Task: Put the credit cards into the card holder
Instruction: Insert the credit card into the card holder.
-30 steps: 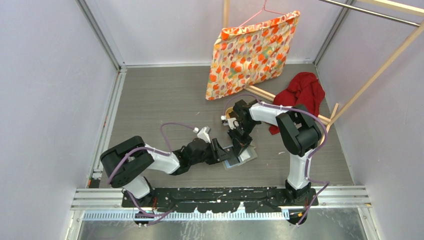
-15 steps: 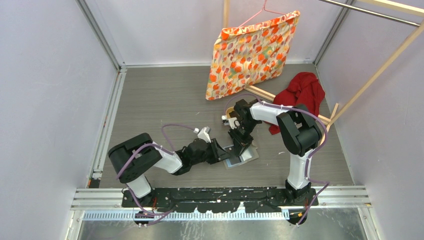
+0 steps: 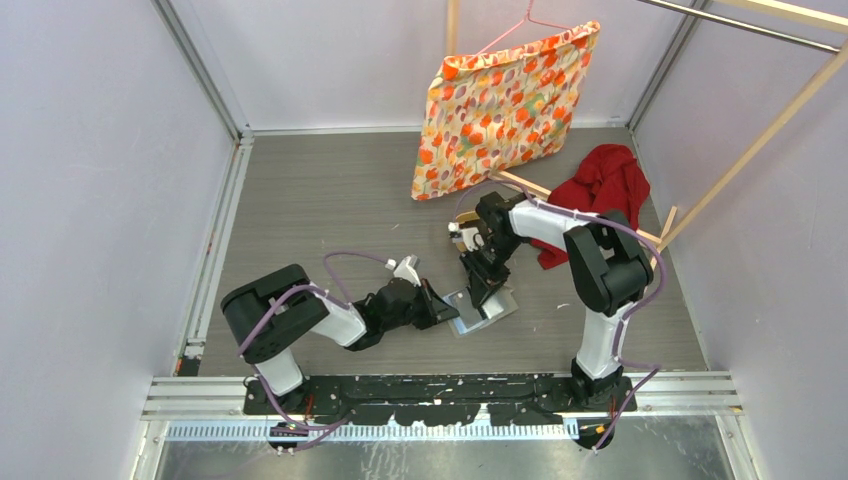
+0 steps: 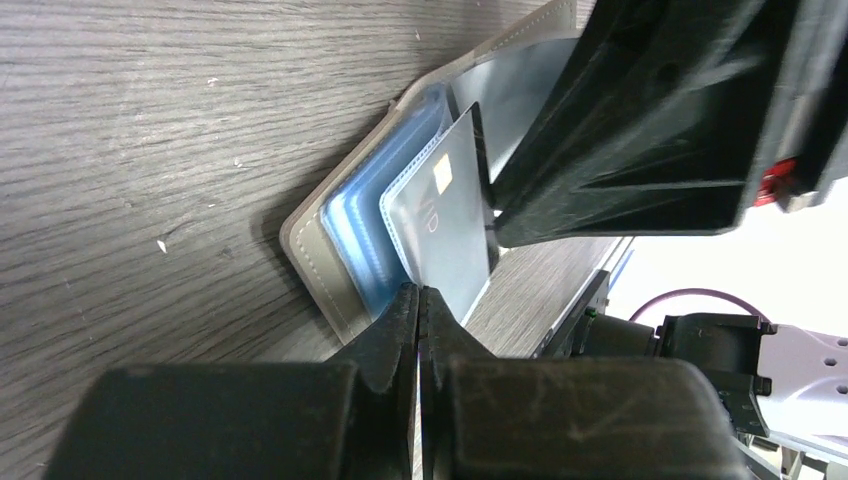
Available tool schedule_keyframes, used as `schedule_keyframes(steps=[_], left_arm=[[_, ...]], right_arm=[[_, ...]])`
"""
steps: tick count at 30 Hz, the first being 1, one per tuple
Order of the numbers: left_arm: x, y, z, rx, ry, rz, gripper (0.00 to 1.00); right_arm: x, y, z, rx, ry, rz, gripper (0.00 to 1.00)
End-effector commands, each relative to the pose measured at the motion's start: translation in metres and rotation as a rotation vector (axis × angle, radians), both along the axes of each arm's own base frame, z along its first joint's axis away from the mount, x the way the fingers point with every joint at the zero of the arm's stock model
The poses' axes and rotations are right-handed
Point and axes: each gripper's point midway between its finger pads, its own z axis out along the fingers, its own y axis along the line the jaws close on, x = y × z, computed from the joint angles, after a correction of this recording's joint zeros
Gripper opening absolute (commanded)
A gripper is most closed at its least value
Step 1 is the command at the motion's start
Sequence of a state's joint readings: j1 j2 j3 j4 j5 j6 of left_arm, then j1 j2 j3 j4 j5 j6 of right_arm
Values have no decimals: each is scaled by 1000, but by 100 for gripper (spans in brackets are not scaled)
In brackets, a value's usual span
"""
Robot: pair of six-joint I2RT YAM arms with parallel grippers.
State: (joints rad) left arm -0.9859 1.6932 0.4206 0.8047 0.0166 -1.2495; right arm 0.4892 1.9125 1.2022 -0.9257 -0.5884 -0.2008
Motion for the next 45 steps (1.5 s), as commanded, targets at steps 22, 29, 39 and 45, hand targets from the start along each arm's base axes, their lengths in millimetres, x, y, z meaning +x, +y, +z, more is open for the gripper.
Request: schedule_keyframes(steps=[22, 29, 39, 45], left_arm=[[4, 11, 40, 24, -58, 10, 1], [4, -3, 48, -27, -63, -25, 15], [5, -35, 55, -120, -64, -109, 29], [5, -38, 56, -128, -66, -116, 30]], right_arm=[[15, 4, 8, -16, -119, 2, 17], [16, 0, -10, -95, -114, 7, 17], [5, 14, -3, -8, -29, 4, 17], [16, 9, 9, 13, -56, -35, 18]])
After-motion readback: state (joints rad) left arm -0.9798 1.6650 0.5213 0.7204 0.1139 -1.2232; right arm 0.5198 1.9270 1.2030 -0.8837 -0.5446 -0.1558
